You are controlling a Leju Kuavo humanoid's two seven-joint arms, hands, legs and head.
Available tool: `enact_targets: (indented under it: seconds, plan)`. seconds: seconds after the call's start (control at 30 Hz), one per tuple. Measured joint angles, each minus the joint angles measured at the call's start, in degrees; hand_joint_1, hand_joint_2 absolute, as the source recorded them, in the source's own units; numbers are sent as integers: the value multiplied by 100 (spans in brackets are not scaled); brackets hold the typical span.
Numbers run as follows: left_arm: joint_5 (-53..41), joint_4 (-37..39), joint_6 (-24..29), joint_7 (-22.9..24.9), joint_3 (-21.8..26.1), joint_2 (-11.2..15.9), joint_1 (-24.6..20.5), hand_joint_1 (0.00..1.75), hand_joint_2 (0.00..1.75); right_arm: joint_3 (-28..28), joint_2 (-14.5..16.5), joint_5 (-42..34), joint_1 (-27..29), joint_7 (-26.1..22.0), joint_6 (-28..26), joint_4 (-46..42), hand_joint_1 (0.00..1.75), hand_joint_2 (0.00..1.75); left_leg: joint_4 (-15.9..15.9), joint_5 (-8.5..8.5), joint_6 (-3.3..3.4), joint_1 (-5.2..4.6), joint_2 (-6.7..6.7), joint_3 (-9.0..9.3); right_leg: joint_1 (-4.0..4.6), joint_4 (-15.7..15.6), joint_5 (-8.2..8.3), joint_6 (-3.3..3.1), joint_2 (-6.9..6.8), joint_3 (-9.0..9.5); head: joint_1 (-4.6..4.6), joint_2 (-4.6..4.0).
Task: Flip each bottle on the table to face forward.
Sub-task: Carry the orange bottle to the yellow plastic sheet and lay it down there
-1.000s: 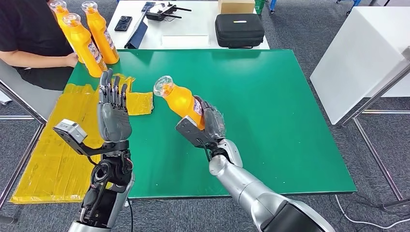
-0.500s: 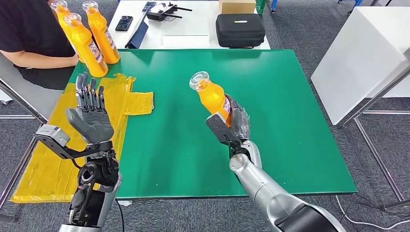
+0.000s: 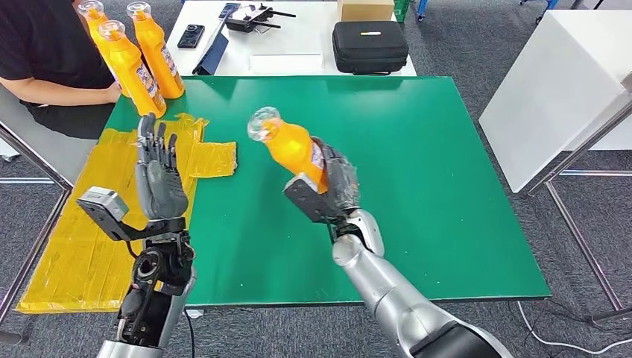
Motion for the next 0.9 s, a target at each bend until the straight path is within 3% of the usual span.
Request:
enact_targets:
  seconds: [0.13,0.3,0.9]
  plan:
    - [-164,107,284,34,-535,-206,-48,0,175,374,308,60,23,220,72,-100,175,175,0,0,0,0,-3,-4,-1,0,-1,0,-1,-2,1,0]
    - [-110,210,460,104,-1023,-329,-196,0,175,804,388,-142,32,270,71,-150,175,175,0,0,0,-1,-7,-8,-4,0,0,1,-3,-2,2,0]
    - [126,434,447,150,-1199,-374,-356,0,175,1191,376,-457,30,232,60,-150,175,175,0,4,3,-2,-6,-8,-4,0,4,6,-2,-3,2,0]
